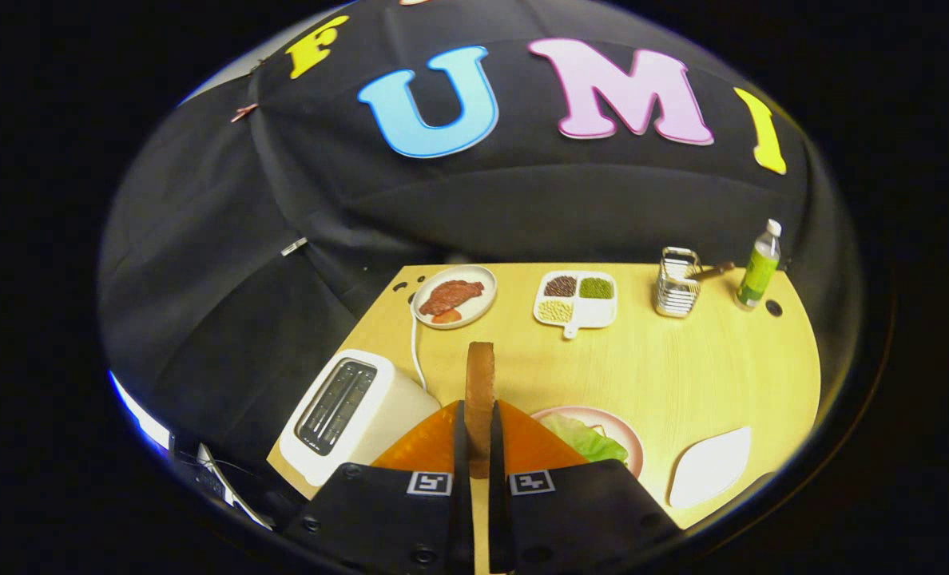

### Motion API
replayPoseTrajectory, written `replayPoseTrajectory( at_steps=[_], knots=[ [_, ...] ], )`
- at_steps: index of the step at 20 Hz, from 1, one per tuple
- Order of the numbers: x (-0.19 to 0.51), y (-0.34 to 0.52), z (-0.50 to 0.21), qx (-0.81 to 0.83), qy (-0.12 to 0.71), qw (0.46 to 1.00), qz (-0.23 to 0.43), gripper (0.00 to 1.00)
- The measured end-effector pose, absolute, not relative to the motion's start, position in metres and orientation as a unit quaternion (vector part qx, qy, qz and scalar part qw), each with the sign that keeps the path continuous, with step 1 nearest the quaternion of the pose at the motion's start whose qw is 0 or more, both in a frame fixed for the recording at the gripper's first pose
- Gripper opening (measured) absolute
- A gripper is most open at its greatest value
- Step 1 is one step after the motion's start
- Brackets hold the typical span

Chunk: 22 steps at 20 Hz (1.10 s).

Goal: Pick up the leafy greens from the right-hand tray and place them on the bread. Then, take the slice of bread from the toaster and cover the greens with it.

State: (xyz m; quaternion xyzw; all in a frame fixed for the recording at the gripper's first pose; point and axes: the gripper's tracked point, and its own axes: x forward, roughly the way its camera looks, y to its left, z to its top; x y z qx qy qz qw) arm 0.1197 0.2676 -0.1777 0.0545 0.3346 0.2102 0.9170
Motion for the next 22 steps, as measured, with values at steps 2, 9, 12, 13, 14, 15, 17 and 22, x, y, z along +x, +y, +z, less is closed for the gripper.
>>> replayPoseTrajectory(
  at_steps=[2, 9, 12, 13, 14, 15, 17, 22],
  knots=[
    [0.119, 0.254, -0.203, 0.056, 0.361, 0.909, 0.201, 0.11],
    [0.110, 0.244, -0.248, 0.087, 0.406, 0.886, 0.205, 0.11],
    [0.115, 0.238, -0.263, 0.091, 0.412, 0.884, 0.203, 0.11],
    [0.117, 0.233, -0.268, 0.093, 0.415, 0.883, 0.198, 0.11],
    [0.117, 0.230, -0.272, 0.097, 0.420, 0.881, 0.197, 0.11],
    [0.118, 0.227, -0.274, 0.103, 0.422, 0.879, 0.195, 0.11],
    [0.121, 0.215, -0.278, 0.106, 0.423, 0.881, 0.181, 0.12],
    [0.121, 0.193, -0.285, 0.080, 0.421, 0.888, 0.168, 0.16]
  ],
)
